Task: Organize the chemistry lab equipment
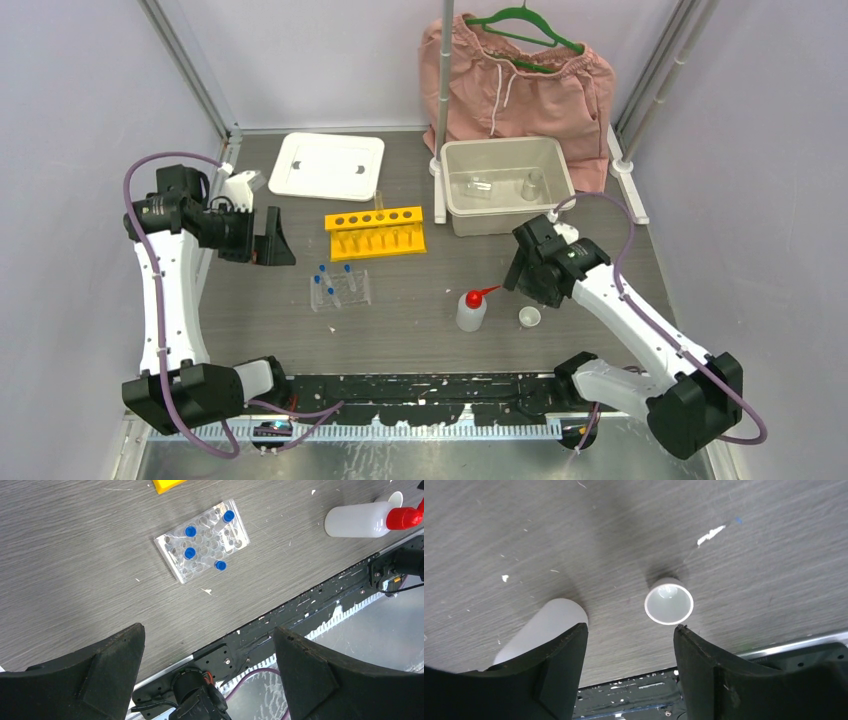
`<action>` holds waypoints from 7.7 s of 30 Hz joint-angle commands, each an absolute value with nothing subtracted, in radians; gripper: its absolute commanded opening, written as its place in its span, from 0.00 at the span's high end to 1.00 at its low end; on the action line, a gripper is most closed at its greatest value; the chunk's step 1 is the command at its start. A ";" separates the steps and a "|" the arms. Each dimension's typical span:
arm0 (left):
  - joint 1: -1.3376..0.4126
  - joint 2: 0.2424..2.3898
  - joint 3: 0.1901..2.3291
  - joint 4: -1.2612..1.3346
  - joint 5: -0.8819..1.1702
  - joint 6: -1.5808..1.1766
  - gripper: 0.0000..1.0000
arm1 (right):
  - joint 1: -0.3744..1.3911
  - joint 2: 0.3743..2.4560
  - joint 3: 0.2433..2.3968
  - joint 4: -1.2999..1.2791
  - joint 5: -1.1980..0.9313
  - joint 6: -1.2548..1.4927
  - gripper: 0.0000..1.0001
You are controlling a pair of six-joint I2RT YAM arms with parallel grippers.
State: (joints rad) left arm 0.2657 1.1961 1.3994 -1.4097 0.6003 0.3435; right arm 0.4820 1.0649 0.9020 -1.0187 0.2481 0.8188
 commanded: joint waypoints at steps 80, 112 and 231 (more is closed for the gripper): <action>0.267 1.169 1.420 -1.433 0.607 0.356 0.01 | 0.133 1.922 1.819 -0.919 0.266 0.676 0.57; 0.267 1.197 1.404 -1.394 0.632 0.336 0.01 | 1.113 1.178 1.171 -1.137 0.557 1.005 0.19; 0.137 2.440 2.358 -0.939 -0.108 -0.151 0.34 | 0.449 1.318 1.392 -0.709 0.260 0.559 0.49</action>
